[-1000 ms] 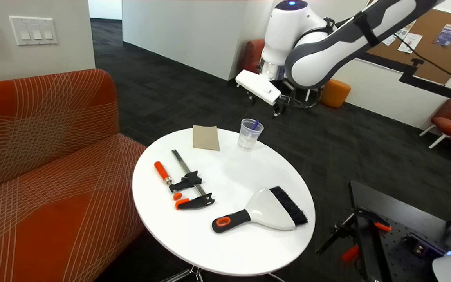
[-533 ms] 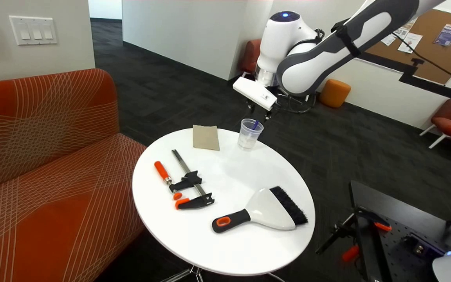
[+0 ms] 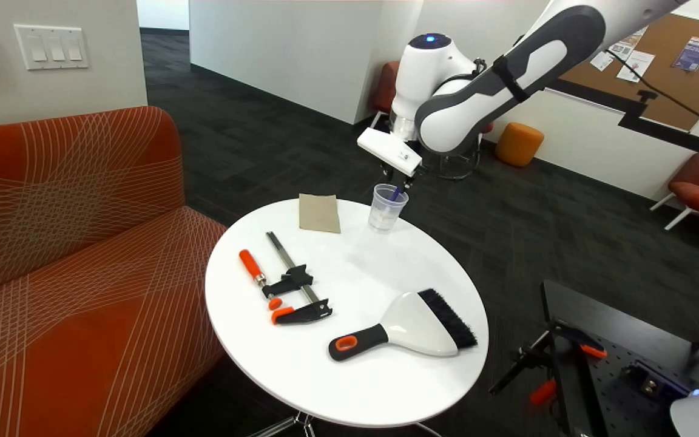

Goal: Take the pen out of the cup and put it in the center of the table

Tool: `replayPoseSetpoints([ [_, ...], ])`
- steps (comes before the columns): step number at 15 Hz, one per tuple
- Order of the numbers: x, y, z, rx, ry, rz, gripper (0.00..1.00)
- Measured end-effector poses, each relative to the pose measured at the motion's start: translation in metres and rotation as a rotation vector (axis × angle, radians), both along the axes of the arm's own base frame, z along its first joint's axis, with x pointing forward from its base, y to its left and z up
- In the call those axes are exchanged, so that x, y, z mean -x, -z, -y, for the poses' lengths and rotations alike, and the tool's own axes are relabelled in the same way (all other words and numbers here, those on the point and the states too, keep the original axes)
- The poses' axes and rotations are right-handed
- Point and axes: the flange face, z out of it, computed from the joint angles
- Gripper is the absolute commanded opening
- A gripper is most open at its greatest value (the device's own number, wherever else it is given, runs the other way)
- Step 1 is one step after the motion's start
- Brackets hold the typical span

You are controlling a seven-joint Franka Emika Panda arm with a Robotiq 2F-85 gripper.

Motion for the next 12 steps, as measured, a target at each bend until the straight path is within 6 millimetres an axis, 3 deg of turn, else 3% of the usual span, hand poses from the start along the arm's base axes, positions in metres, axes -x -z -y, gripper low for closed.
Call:
replayPoseSetpoints([
  [3,-0.004,0.009,0.006,0.005,0.004,-0.006,0.47],
  [6,-0.006,0.020,0.010,0.008,0.011,-0.012,0.38],
  [12,-0.010,0.037,0.016,0.013,0.016,-0.023,0.41],
])
